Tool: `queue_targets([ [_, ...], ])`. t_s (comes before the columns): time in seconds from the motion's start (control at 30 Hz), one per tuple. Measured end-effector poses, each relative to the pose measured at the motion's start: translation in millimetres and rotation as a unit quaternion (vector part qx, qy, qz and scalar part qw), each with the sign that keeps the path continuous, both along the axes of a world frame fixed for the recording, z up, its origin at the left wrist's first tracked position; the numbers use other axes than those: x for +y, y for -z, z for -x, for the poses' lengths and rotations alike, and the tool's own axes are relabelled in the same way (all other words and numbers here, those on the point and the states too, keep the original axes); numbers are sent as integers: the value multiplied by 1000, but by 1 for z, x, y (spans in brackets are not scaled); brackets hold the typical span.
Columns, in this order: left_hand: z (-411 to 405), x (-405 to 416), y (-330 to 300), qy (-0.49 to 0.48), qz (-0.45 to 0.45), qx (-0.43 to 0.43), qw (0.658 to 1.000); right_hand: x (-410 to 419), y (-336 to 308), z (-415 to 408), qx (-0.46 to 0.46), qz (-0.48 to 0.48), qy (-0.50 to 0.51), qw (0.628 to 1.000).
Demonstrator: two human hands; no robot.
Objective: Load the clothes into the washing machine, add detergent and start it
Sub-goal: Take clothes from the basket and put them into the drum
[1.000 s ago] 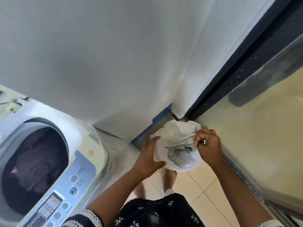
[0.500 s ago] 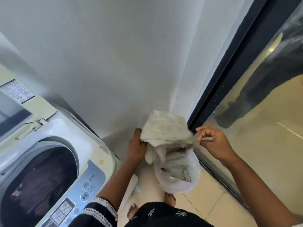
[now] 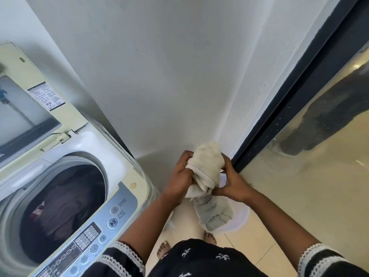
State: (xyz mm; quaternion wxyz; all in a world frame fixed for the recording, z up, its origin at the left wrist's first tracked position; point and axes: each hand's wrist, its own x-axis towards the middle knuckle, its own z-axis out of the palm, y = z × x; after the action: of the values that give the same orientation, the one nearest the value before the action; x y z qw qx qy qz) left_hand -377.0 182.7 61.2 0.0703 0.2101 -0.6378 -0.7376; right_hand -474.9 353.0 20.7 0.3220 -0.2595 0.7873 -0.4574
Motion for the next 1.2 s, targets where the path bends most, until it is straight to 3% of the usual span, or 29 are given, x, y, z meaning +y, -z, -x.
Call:
queue_targets([
  [0.07,-4,-8,-4,-33,-119,0,992,-7,-4,-1,16,33,17,999],
  [0.13,-8,-20,-4,-46,-116,-27,992,-17,-10,0,24,25,11,999],
  [0.3,-21,-39,6,-25,91,-152,984,-30,-12,10,86,-119,-56,988],
  [0.37,-27,-46,5,56,189,-150,969,-33,-16,16,131,-161,-78,975],
  [0.47,-35,-43,-4,231,305,-153,911,-38,-24,22,180,-215,-98,955],
  [0.53,-35,-26,-11,232,315,-151,908,-48,-38,19,233,-261,-110,930],
  [0.63,-25,6,-4,124,255,-135,949,-74,-69,-2,298,-254,-116,913],
  [0.73,-15,19,4,15,147,-139,979,-95,-105,-21,329,-171,-117,921],
  [0.83,-13,14,6,-18,13,-57,998,-99,-136,-19,312,-73,-127,939],
  [0.97,-12,-2,3,-60,-157,0,986,-89,-142,0,135,50,-99,985],
  [1.03,-9,-8,-2,-80,-226,20,971,-77,-129,8,38,121,-92,988],
  [1.13,-9,-28,-7,-101,-315,73,941,-48,-95,21,92,54,-72,992],
  [1.2,-12,-42,-8,-99,-371,98,918,-33,-79,20,56,12,-64,996],
])
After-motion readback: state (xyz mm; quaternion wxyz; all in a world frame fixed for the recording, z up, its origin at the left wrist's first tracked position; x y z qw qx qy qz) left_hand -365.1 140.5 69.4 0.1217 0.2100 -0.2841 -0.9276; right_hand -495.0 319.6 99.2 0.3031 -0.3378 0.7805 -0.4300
